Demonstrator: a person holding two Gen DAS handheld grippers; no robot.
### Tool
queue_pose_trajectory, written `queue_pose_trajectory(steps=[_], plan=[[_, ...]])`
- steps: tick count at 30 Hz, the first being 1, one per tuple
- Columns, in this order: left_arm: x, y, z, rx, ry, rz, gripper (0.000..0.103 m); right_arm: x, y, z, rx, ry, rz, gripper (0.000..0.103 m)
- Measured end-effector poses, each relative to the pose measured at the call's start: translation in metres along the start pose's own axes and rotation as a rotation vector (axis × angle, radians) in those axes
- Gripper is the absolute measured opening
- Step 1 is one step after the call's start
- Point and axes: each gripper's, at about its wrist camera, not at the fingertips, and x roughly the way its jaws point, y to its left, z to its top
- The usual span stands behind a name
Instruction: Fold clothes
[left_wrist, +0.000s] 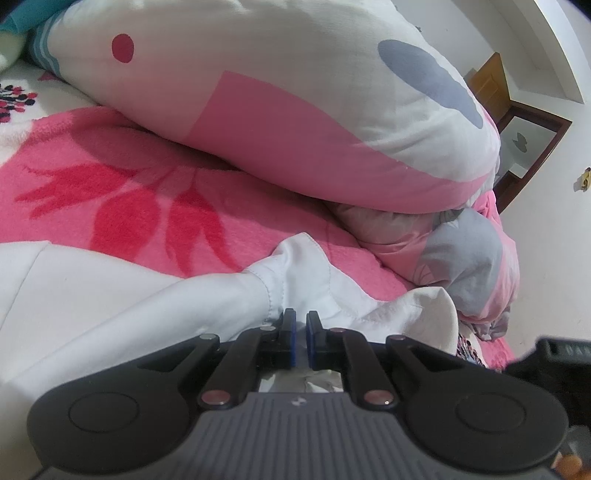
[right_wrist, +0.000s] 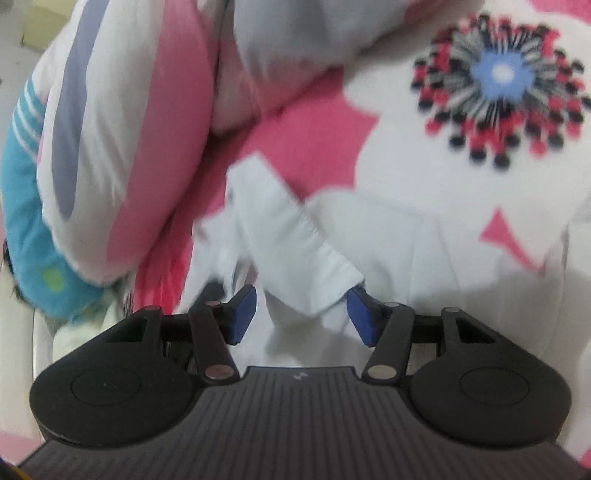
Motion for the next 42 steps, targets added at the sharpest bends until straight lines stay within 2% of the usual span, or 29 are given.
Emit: queue_pose_trajectory(steps=[4,9,11,12,13,17,20,22,24,27,29,32,35,38,40,42], plan=[[0.0,0.0,0.0,-0.002,0.0,-0.001,0.009,-0.001,-0.009,0.007,0.05,-0.061,0.098,0.052],[-0.005,0.0,0.001,-0.005,-0.017,-0.013,0.009,-0.008,-0.008,0.01,0.046,-0.109,0.209,0.051],[-0.012,-0.004,0.002,0.014,-0.052,-0.02,0.014,-0.009,-0.004,0.011,0.029,-0.114,0.236,0.048],[-0.016,-0.006,0.003,0.029,-0.074,-0.025,0.023,-0.009,-0.001,0.011,0.015,-0.115,0.235,0.047],[-0.021,-0.009,0.004,0.049,-0.096,-0.037,0.028,-0.009,0.001,0.011,0.001,-0.119,0.218,0.047],[-0.037,-0.022,0.006,0.144,-0.134,-0.124,0.031,-0.005,0.006,0.005,-0.038,-0.122,0.104,0.046],[-0.042,-0.036,0.003,0.261,-0.096,-0.221,0.032,-0.005,0.002,0.002,-0.055,-0.129,0.046,0.033],[-0.043,-0.048,-0.003,0.36,-0.07,-0.257,0.033,-0.006,0.002,0.003,-0.07,-0.14,0.035,0.012],[-0.042,-0.058,-0.011,0.443,-0.048,-0.279,0.033,-0.008,0.003,0.004,-0.088,-0.153,0.039,0.007],[-0.038,-0.069,-0.021,0.518,-0.024,-0.284,0.036,-0.016,0.012,0.003,-0.13,-0.176,0.109,0.003],[-0.037,-0.07,-0.024,0.522,-0.021,-0.271,0.037,-0.024,0.025,0.0,-0.188,-0.186,0.163,0.003],[-0.037,-0.065,-0.022,0.486,-0.033,-0.244,0.038,-0.029,0.048,-0.002,-0.299,-0.152,0.229,0.003],[-0.036,-0.059,-0.019,0.451,-0.045,-0.212,0.035,-0.014,0.08,-0.011,-0.405,-0.109,0.238,0.003],[-0.034,-0.054,-0.015,0.421,-0.055,-0.185,0.034,-0.007,0.088,-0.014,-0.44,-0.065,0.223,0.005],[-0.034,-0.049,-0.012,0.386,-0.058,-0.173,0.021,0.002,0.09,-0.012,-0.428,-0.042,0.219,0.006],[-0.033,-0.043,-0.009,0.344,-0.058,-0.156,0.013,0.008,0.088,-0.009,-0.408,-0.025,0.252,0.007]])
